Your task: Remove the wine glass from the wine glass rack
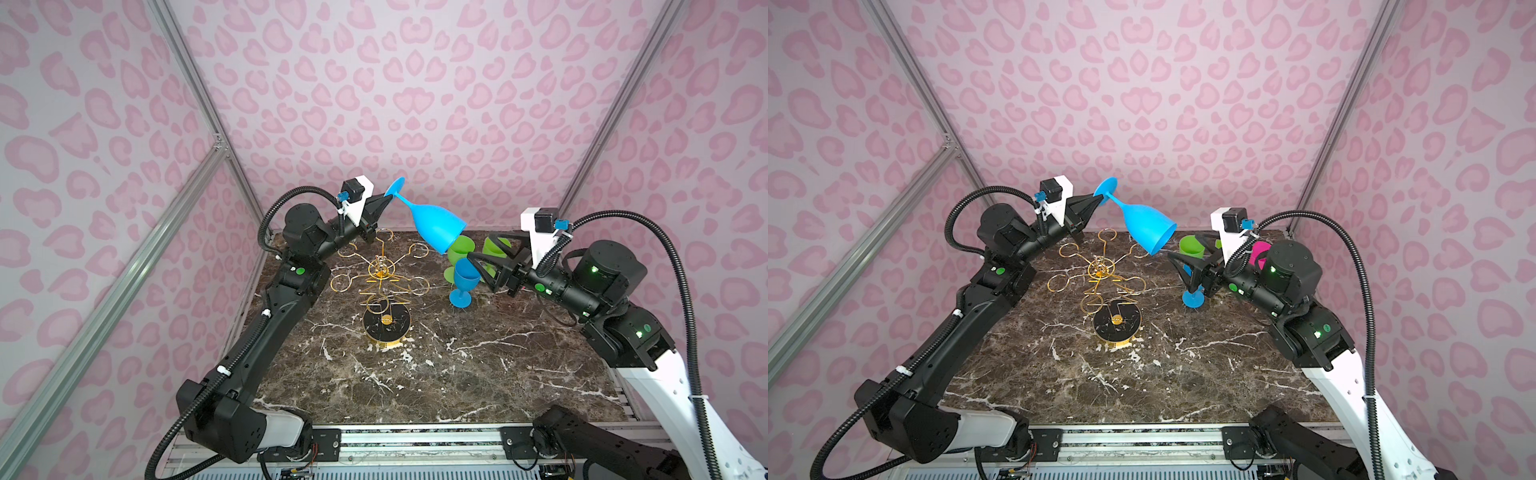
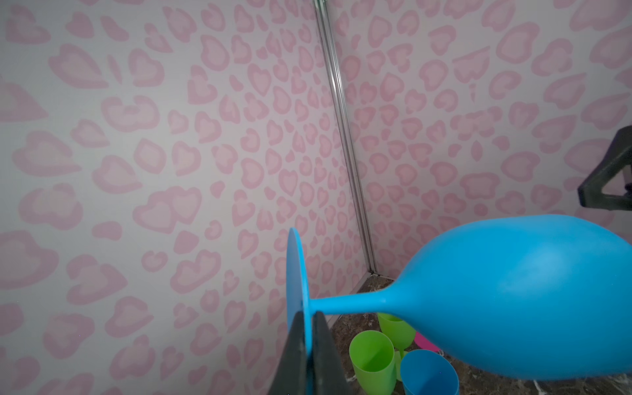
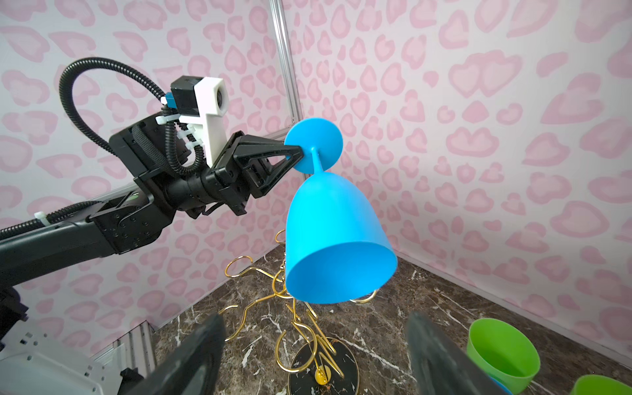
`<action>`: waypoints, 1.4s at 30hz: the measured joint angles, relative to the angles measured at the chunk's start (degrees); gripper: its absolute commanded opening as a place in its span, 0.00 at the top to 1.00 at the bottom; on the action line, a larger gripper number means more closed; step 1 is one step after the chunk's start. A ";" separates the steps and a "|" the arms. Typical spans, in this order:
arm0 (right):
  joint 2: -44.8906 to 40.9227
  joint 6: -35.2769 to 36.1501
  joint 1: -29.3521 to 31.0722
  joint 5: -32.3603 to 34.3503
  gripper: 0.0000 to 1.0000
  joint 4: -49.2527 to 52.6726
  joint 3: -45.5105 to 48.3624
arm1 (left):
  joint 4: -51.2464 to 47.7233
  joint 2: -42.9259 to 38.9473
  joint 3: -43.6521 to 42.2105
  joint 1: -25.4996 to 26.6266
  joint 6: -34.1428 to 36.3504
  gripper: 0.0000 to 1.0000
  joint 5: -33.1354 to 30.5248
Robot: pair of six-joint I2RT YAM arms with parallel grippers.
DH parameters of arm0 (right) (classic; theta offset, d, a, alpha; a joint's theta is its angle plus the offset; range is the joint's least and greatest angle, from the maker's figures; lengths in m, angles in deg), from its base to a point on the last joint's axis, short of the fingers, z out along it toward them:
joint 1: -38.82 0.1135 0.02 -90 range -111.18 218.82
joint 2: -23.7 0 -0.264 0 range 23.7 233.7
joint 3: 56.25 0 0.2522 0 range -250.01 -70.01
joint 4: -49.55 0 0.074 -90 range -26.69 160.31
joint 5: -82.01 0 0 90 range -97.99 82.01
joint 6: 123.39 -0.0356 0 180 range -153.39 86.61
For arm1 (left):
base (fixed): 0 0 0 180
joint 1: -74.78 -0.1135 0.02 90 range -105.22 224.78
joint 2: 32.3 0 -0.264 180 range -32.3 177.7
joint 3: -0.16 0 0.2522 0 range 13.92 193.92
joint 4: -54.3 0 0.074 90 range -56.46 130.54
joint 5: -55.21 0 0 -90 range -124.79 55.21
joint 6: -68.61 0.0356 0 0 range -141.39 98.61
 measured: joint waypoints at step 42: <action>-0.37 0.79 -1.11 12.31 1.00 10.19 -6.95 | 1.42 -8.48 -8.81 -0.26 -9.60 0.03 -4.96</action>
